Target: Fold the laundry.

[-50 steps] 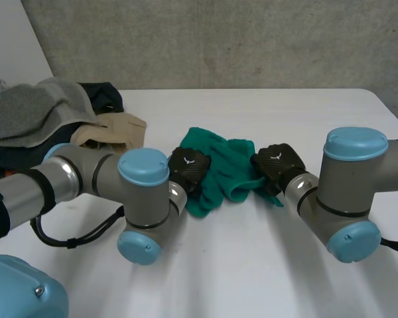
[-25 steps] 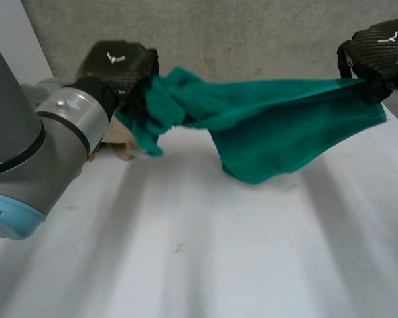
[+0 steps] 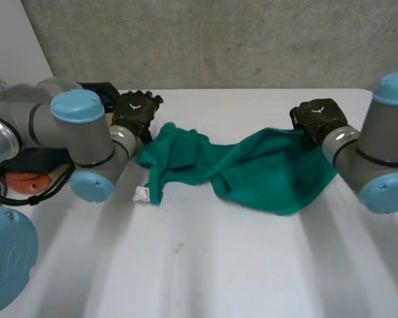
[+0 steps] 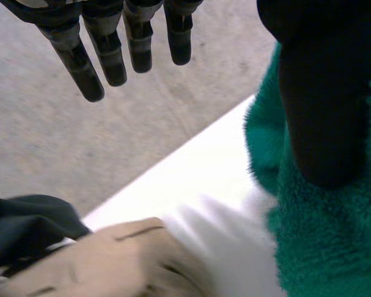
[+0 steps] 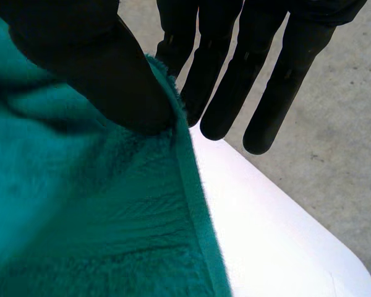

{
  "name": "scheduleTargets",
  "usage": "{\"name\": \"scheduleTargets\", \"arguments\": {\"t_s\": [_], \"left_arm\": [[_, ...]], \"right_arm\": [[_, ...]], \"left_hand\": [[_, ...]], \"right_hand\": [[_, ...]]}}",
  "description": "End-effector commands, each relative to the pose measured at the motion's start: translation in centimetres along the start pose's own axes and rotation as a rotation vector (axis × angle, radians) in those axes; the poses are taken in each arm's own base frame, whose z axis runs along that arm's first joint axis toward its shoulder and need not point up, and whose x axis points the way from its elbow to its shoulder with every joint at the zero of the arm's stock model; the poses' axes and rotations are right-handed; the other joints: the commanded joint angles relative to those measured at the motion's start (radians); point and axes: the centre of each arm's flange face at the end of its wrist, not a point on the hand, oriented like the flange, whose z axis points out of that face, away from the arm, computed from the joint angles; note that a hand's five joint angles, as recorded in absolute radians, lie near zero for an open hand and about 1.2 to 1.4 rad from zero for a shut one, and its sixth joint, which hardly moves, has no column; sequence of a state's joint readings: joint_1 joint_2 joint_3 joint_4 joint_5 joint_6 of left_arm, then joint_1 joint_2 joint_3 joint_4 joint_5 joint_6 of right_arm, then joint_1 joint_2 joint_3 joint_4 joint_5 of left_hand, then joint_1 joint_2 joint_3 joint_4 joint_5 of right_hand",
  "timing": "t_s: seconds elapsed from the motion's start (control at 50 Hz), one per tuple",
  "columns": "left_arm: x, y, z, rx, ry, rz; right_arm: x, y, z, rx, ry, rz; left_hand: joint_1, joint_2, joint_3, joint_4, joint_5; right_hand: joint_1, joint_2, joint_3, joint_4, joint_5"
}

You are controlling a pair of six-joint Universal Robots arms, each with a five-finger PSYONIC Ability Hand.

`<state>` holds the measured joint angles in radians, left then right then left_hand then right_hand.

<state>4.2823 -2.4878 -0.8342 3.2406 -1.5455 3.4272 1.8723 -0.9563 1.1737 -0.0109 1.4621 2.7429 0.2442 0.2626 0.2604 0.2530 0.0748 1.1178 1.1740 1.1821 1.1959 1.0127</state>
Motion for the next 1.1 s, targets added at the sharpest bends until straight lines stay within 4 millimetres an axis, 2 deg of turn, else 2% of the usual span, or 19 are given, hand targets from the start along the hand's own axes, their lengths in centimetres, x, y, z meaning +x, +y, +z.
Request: {"name": "scheduleTargets", "arguments": {"t_s": [0.02, 0.08, 0.1, 0.16, 0.22, 0.32, 0.38, 0.4, 0.46, 0.48, 0.56, 0.58, 0.64, 0.7, 0.76, 0.78, 0.86, 1.02, 1.1], "left_arm": [[1.0, -4.2, -5.2, 0.032, -0.011, 0.101], [1.6, -4.8, -7.3, 0.031, 0.010, 0.127], [2.0, -4.5, -8.3, 0.022, 0.023, 0.141], [3.4, -2.8, -9.5, -0.016, 0.061, 0.159], [4.4, -2.1, -9.8, -0.027, 0.084, 0.175], [6.2, 1.2, -9.8, -0.094, 0.133, 0.243], [7.6, 1.6, -10.6, -0.099, 0.171, 0.283], [8.3, 1.5, -11.1, -0.092, 0.192, 0.298], [9.0, 0.2, -12.1, -0.048, 0.203, 0.301], [8.9, -1.5, -12.7, 0.015, 0.188, 0.295], [8.1, -5.5, -14.2, 0.185, 0.131, 0.280], [8.0, -5.9, -14.5, 0.210, 0.124, 0.278], [8.1, -6.9, -15.2, 0.266, 0.118, 0.272], [9.1, -5.9, -15.7, 0.236, 0.154, 0.291], [10.2, -4.2, -15.8, 0.183, 0.193, 0.334], [10.9, -2.7, -15.6, 0.140, 0.221, 0.373], [12.1, 0.0, -15.0, 0.071, 0.265, 0.492], [12.7, 2.4, -12.7, 0.048, 0.266, 0.634], [12.5, 2.5, -10.9, 0.060, 0.237, 0.626]], "right_arm": [[-2.1, -0.6, -0.7, 0.013, -0.016, -0.015], [-2.0, -0.9, -1.2, 0.014, -0.017, -0.017], [-1.9, -1.2, -1.7, 0.018, -0.019, -0.017], [-1.7, -1.6, -2.3, 0.025, -0.016, -0.019], [-1.6, -2.0, -3.0, 0.028, -0.016, -0.025], [-1.5, -1.9, -3.5, 0.010, -0.024, -0.036], [-1.5, -1.7, -3.6, -0.002, -0.033, -0.036], [-1.6, -1.5, -3.6, -0.010, -0.034, -0.035], [-1.6, -1.2, -3.7, -0.023, -0.040, -0.035], [-1.7, -1.0, -3.8, -0.026, -0.043, -0.038], [-1.8, -0.9, -3.9, -0.032, -0.044, -0.059], [-1.8, -0.9, -3.9, -0.032, -0.044, -0.062], [-1.8, -0.9, -3.9, -0.031, -0.046, -0.064], [-1.9, -1.0, -3.9, -0.029, -0.047, -0.066], [-1.9, -1.0, -3.9, -0.029, -0.048, -0.066], [-1.9, -0.9, -3.9, -0.032, -0.048, -0.066], [-1.9, -0.7, -4.0, -0.039, -0.050, -0.065], [-2.0, -0.5, -4.0, -0.044, -0.054, -0.064], [-2.1, -0.3, -4.0, -0.049, -0.057, -0.063]], "left_hand": [[-0.004, -0.023, -0.021, -0.013, -0.009], [0.007, -0.011, -0.009, -0.001, 0.002], [0.028, 0.009, 0.012, 0.019, 0.023], [0.040, 0.021, 0.024, 0.031, 0.035], [0.063, 0.045, 0.047, 0.054, 0.058], [0.289, 0.270, 0.272, 0.280, 0.284], [0.313, 0.294, 0.297, 0.304, 0.308], [0.316, 0.297, 0.300, 0.307, 0.311], [0.310, 0.291, 0.294, 0.301, 0.305], [0.301, 0.283, 0.285, 0.292, 0.296], [0.275, 0.256, 0.259, 0.266, 0.270], [0.275, 0.256, 0.258, 0.266, 0.270], [0.278, 0.259, 0.261, 0.269, 0.272], [0.272, 0.253, 0.256, 0.263, 0.267], [0.257, 0.239, 0.241, 0.248, 0.252], [0.234, 0.215, 0.218, 0.225, 0.229], [0.201, 0.183, 0.185, 0.193, 0.196], [0.166, 0.148, 0.150, 0.157, 0.161], [0.300, 0.282, 0.284, 0.292, 0.295]], "right_hand": [[0.279, 0.222, 0.214, 0.200, 0.209], [0.279, 0.222, 0.214, 0.200, 0.209], [0.279, 0.222, 0.214, 0.200, 0.209], [0.279, 0.222, 0.214, 0.200, 0.209], [0.279, 0.222, 0.214, 0.200, 0.209], [0.279, 0.222, 0.214, 0.200, 0.209], [0.279, 0.222, 0.214, 0.200, 0.209], [0.279, 0.222, 0.214, 0.200, 0.209], [0.279, 0.222, 0.214, 0.200, 0.209], [0.279, 0.222, 0.214, 0.200, 0.209], [0.279, 0.222, 0.214, 0.200, 0.209], [0.279, 0.222, 0.214, 0.200, 0.209], [0.279, 0.222, 0.214, 0.200, 0.209], [0.279, 0.222, 0.214, 0.200, 0.209], [0.279, 0.222, 0.214, 0.200, 0.209], [0.279, 0.222, 0.214, 0.200, 0.209], [0.279, 0.222, 0.214, 0.200, 0.209], [0.279, 0.222, 0.214, 0.200, 0.209], [0.279, 0.222, 0.214, 0.200, 0.209]]}}
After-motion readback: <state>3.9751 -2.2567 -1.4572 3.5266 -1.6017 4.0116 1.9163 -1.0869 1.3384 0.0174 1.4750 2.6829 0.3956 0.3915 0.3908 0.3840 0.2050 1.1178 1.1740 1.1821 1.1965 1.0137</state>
